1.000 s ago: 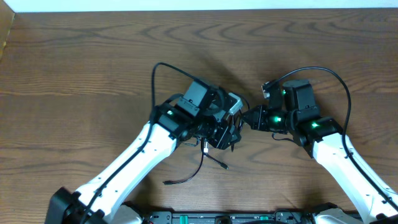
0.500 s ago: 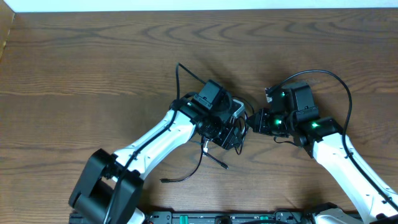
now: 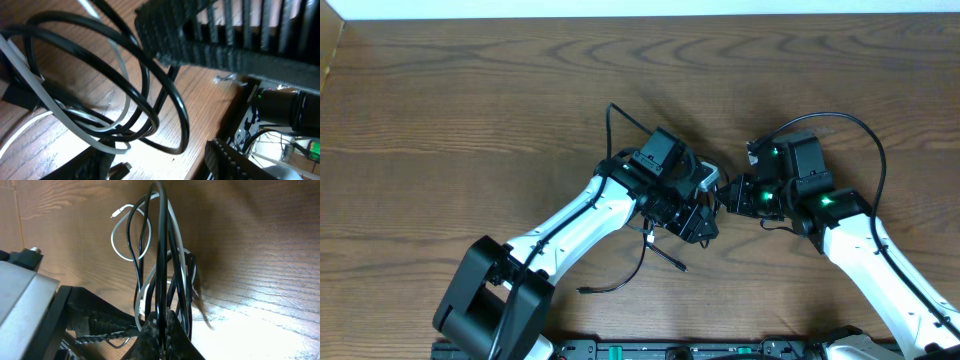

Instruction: Untangle cables

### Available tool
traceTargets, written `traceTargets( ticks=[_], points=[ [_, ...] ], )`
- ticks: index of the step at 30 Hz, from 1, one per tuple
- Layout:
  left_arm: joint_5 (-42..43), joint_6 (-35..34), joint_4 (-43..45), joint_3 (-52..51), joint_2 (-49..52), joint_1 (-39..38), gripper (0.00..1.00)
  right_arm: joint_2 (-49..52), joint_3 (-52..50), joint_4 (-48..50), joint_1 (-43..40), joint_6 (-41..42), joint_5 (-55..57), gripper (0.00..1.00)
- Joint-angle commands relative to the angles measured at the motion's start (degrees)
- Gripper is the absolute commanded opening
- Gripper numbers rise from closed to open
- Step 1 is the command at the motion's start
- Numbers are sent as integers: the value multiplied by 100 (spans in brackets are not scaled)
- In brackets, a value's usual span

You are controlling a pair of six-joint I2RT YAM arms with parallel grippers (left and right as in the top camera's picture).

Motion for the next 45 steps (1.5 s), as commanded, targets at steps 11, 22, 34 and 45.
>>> traceTargets(
  ticks=[11,22,34,45],
  points=[
    [-1521,-448,315,-26,-107,-168,68,13,42,-11,17,103,2,1],
    [-1851,-1180,507,-76,-105,-173,64,13,42,-13,17,166,0,1],
    [-2374,-1174,420,-210,-122,-166,11,13,42,-208,17,162,435,13],
    [-1574,-1174,400,-199,-1316,-170,7,13,42,-55,24,164,728,58]
  ],
)
